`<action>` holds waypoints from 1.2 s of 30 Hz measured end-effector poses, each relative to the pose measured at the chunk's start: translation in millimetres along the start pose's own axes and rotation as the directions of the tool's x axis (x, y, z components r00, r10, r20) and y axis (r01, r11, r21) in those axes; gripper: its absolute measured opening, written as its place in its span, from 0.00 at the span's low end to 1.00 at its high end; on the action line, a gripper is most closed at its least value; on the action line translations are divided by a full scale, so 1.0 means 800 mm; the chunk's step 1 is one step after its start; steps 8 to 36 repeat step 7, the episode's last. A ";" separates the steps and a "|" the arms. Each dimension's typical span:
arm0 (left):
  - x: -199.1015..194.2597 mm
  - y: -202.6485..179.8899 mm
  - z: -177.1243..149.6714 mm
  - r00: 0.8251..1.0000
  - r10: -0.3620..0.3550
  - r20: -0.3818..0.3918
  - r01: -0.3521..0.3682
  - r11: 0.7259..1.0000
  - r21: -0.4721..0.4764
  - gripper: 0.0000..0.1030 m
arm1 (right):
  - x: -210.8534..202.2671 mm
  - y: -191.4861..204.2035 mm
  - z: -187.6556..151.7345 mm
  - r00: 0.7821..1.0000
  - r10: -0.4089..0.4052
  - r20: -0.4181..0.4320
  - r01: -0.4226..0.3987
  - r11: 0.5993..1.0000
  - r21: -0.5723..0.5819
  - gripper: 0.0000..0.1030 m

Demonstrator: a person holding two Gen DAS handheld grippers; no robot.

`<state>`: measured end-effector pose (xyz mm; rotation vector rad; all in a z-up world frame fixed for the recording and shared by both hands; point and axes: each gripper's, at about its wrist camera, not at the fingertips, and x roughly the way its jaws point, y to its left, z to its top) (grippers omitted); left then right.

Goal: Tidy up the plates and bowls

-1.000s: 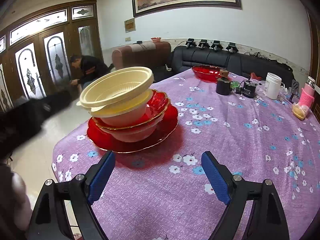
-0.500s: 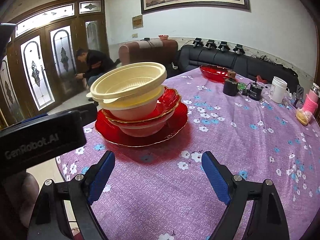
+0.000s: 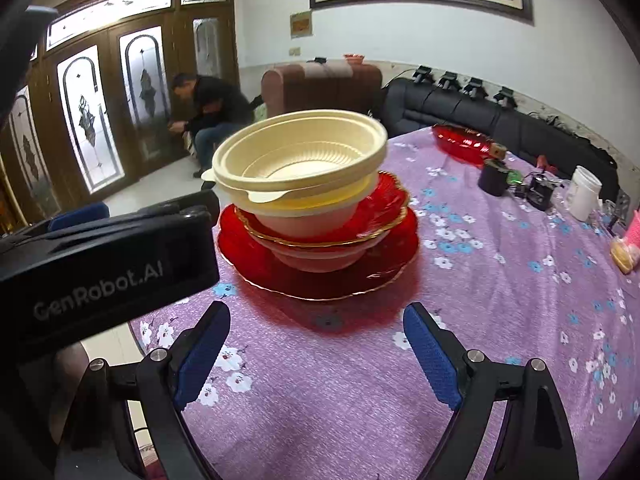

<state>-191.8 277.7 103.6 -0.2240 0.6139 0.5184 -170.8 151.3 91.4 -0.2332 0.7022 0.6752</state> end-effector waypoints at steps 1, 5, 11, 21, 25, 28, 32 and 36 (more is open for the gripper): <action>-0.001 -0.001 0.003 1.000 0.005 0.004 -0.005 1.000 0.004 1.00 | 0.002 0.001 0.002 1.000 0.003 -0.007 -0.003 1.000 -0.001 0.89; -0.004 -0.011 0.012 0.998 0.049 0.031 -0.050 0.998 0.034 1.00 | 0.004 -0.001 0.010 1.000 0.017 -0.022 -0.018 1.000 -0.013 0.89; -0.005 -0.015 0.016 0.998 0.055 0.037 -0.057 0.998 0.040 1.00 | -0.001 -0.008 0.013 0.999 0.033 -0.021 -0.033 0.999 -0.005 0.89; -0.005 -0.015 0.016 0.998 0.055 0.037 -0.057 0.998 0.040 1.00 | -0.001 -0.008 0.013 0.999 0.033 -0.021 -0.033 0.999 -0.005 0.89; -0.005 -0.015 0.016 0.998 0.055 0.037 -0.057 0.998 0.040 1.00 | -0.001 -0.008 0.013 0.999 0.033 -0.021 -0.033 0.999 -0.005 0.89; -0.005 -0.015 0.016 0.998 0.055 0.037 -0.057 0.998 0.040 1.00 | -0.001 -0.008 0.013 0.999 0.033 -0.021 -0.033 0.999 -0.005 0.89; -0.005 -0.015 0.016 0.998 0.055 0.037 -0.057 0.998 0.040 1.00 | -0.001 -0.008 0.013 0.999 0.033 -0.021 -0.033 0.999 -0.005 0.89; -0.005 -0.015 0.016 0.998 0.055 0.037 -0.057 0.998 0.040 1.00 | -0.001 -0.008 0.013 0.999 0.033 -0.021 -0.033 0.999 -0.005 0.89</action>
